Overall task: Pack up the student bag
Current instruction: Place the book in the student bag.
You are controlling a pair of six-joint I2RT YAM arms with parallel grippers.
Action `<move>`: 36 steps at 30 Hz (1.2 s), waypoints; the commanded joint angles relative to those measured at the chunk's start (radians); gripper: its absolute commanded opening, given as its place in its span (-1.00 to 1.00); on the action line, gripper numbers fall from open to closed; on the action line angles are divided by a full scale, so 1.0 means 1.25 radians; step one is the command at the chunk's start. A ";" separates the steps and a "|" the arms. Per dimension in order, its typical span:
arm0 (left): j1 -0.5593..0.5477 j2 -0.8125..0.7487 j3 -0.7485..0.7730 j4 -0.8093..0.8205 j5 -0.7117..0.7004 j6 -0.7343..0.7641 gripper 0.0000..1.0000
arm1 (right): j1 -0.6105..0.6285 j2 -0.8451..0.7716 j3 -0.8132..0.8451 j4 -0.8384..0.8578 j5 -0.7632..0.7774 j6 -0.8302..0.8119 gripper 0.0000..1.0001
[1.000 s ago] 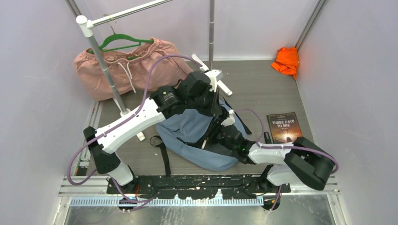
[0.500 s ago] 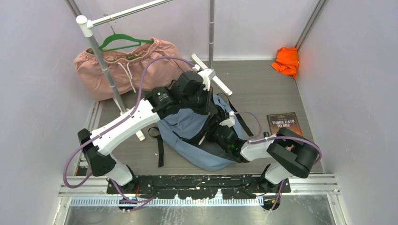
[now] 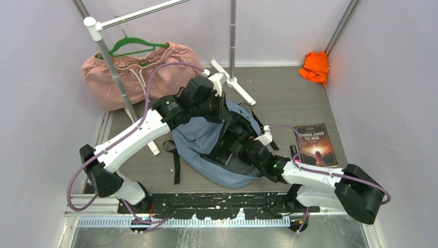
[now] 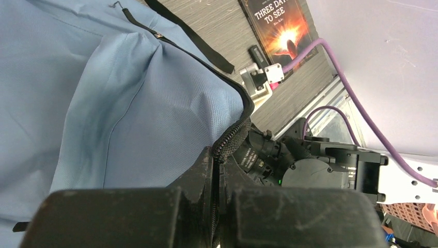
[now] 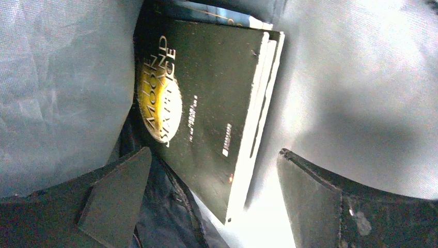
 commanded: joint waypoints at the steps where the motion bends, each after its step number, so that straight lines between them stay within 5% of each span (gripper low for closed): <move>1: 0.011 -0.049 -0.005 0.064 0.027 -0.012 -1.00 | 0.000 -0.052 0.019 -0.099 0.010 0.021 0.94; 5: 0.015 -0.054 -0.013 0.070 0.033 -0.012 -1.00 | 0.004 -0.093 -0.020 -0.096 0.022 0.046 0.75; 11: 0.016 -0.051 -0.019 0.079 0.046 -0.015 -1.00 | 0.006 -0.094 -0.021 -0.077 0.025 0.019 -0.33; 29: 0.016 -0.064 -0.043 0.091 0.064 -0.019 -1.00 | 0.006 0.103 0.056 0.070 -0.055 -0.043 -0.63; 36: 0.019 -0.083 -0.066 0.090 0.055 -0.013 -1.00 | 0.000 -0.163 0.064 -0.283 0.091 -0.094 -0.60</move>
